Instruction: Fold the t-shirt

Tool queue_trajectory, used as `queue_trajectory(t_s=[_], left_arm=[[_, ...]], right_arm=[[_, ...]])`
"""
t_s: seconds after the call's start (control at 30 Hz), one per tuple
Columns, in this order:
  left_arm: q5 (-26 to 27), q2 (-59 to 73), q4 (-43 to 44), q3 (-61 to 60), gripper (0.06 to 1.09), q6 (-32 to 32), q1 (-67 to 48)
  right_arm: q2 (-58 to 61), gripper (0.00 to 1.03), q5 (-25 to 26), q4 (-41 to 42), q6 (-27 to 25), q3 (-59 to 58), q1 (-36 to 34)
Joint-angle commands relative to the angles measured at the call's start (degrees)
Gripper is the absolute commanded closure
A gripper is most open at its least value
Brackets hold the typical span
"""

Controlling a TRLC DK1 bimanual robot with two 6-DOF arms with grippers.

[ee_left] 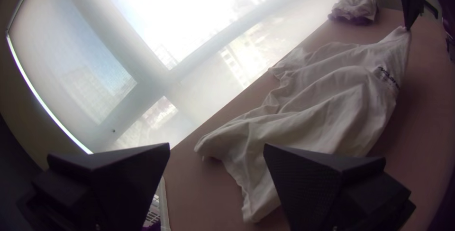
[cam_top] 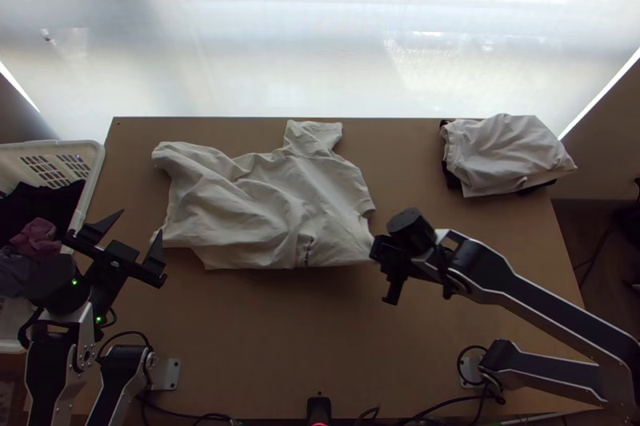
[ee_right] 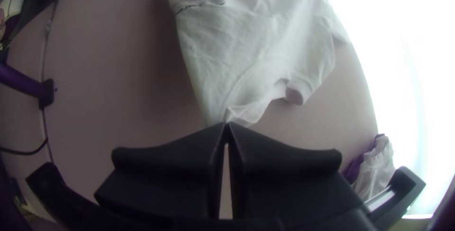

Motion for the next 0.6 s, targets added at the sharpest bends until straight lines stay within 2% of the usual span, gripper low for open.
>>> queue_trajectory(t_s=[0.0, 0.13, 0.2, 0.27, 0.3, 0.37, 0.43, 0.47, 0.57], left_arm=[[0.03, 0.20, -0.21, 1.14, 0.12, 0.09, -1.12], [0.03, 0.46, -0.91, 1.22, 0.12, 0.00, -2.79], [0.03, 1.34, -0.82, 1.40, 0.12, -0.35, -3.23], [0.03, 3.10, -0.82, 2.19, 0.12, -1.58, -3.85], [-0.05, 4.15, -0.82, 2.72, 0.12, -2.46, -4.38], [-0.32, 6.97, -0.82, 4.30, 0.12, -4.31, -5.26], [-0.58, 10.92, -0.82, 6.94, 0.12, -6.95, -5.78], [-0.67, 13.38, -0.82, 8.69, 0.12, -8.09, -5.78], [-0.67, 20.68, -0.82, 15.11, 0.12, -10.90, -5.78]], right_arm=[[-10.26, 1.00, -11.40, -16.99, 0.29, -0.32, -3.95], [-15.27, 1.00, -22.21, -30.70, 0.20, -0.14, -3.34], [-16.67, 1.00, -23.62, -36.07, 0.03, -0.32, -3.16], [-18.69, 0.98, -23.53, -37.82, -0.32, -1.11, -2.63], [-19.40, 0.85, -22.83, -37.82, -0.24, -1.29, -2.90], [-19.57, 0.52, -20.37, -37.65, -0.15, -0.49, -5.88], [-18.69, 0.24, -20.10, -36.77, -0.06, 0.38, -9.49], [-17.73, 0.14, -20.01, -36.51, 0.03, 0.91, -11.25], [-14.91, 0.10, -19.93, -33.52, 0.29, 5.04, -16.43]])
